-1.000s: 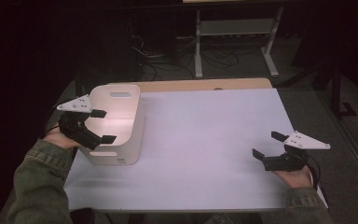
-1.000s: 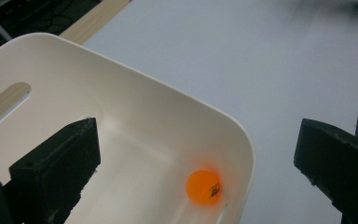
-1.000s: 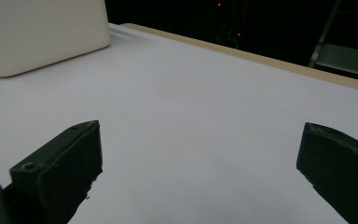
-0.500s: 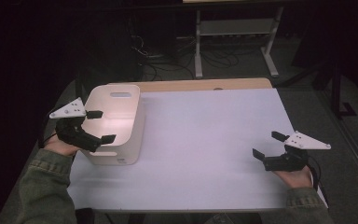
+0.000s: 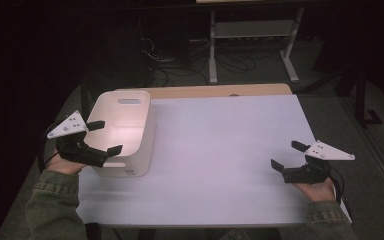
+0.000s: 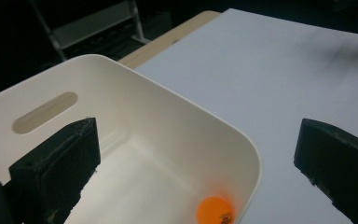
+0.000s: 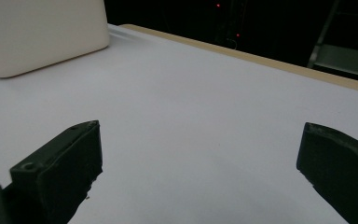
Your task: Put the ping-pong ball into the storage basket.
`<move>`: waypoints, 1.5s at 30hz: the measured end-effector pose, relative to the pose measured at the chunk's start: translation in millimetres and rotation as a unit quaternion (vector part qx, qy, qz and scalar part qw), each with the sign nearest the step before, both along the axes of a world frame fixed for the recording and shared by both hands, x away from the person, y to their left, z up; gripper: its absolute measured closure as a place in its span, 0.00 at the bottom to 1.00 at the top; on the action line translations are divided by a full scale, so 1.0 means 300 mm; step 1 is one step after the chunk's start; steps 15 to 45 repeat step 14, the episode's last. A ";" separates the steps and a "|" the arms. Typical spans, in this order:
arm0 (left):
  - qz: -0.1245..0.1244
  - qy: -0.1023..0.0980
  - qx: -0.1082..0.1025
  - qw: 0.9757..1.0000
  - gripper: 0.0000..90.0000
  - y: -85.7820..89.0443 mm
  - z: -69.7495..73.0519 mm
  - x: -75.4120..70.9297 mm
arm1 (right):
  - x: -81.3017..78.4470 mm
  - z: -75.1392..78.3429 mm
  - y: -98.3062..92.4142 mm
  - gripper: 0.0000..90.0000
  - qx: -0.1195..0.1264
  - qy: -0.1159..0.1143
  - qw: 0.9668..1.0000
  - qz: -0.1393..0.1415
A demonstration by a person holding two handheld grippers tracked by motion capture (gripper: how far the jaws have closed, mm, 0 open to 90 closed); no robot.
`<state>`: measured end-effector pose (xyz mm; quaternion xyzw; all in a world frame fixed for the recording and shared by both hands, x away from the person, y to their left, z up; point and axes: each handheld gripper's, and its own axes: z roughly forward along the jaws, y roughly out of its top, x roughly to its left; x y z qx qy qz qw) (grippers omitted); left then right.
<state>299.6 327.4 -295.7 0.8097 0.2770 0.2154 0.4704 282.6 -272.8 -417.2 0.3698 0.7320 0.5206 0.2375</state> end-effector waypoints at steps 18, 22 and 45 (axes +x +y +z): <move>0.031 -0.031 -0.059 0.997 0.00 0.041 -0.024 -0.034 | -0.002 0.000 -0.006 0.00 0.004 -0.003 1.000 -0.004; 0.031 -0.031 -0.059 0.997 0.00 0.041 -0.024 -0.034 | -0.002 0.000 -0.006 0.00 0.004 -0.003 1.000 -0.004; 0.031 -0.031 -0.059 0.997 0.00 0.041 -0.024 -0.034 | -0.002 0.000 -0.006 0.00 0.004 -0.003 1.000 -0.004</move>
